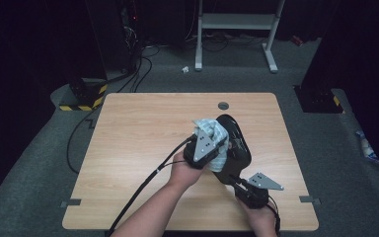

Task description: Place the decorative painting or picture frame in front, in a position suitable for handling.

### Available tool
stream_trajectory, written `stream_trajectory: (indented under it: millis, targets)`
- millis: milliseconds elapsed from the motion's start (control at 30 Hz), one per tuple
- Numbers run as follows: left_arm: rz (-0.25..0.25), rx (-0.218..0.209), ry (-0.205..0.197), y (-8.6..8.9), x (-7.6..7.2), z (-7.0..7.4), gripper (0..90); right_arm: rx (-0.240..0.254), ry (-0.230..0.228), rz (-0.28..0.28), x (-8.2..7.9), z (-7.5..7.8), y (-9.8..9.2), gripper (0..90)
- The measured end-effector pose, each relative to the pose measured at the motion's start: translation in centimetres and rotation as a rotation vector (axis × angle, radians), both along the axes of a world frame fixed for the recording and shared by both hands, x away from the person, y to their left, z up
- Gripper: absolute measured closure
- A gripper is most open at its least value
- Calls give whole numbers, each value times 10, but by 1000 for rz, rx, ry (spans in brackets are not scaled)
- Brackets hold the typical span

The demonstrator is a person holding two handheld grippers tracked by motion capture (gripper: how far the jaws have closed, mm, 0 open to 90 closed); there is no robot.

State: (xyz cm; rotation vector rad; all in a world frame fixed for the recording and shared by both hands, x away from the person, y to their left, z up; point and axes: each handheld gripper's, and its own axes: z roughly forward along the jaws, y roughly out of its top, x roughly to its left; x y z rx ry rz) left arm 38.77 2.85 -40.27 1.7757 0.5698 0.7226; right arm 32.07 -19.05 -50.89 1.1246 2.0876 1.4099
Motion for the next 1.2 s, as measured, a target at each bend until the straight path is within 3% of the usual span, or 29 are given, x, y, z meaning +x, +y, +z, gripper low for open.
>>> stream_trajectory:
  millis: [300, 467, 633, 900, 1200]
  targets:
    - [106, 38, 58, 19, 33, -16, 786, -10, -14, -1, -1, 1, 1, 775]
    - [140, 67, 76, 26, 41, -25, 786, -12, -16, 1, 0, 1, 1, 775]
    - [173, 98, 122, 32, 47, -44, 786, -15, -13, 1, -1, 0, 1, 776]
    - [145, 71, 123, 31, 41, -47, 786, -28, -9, 4, -1, -1, 2, 776]
    - [43, 76, 61, 16, 14, -39, 786, -28, -7, 5, -1, -1, 2, 776]
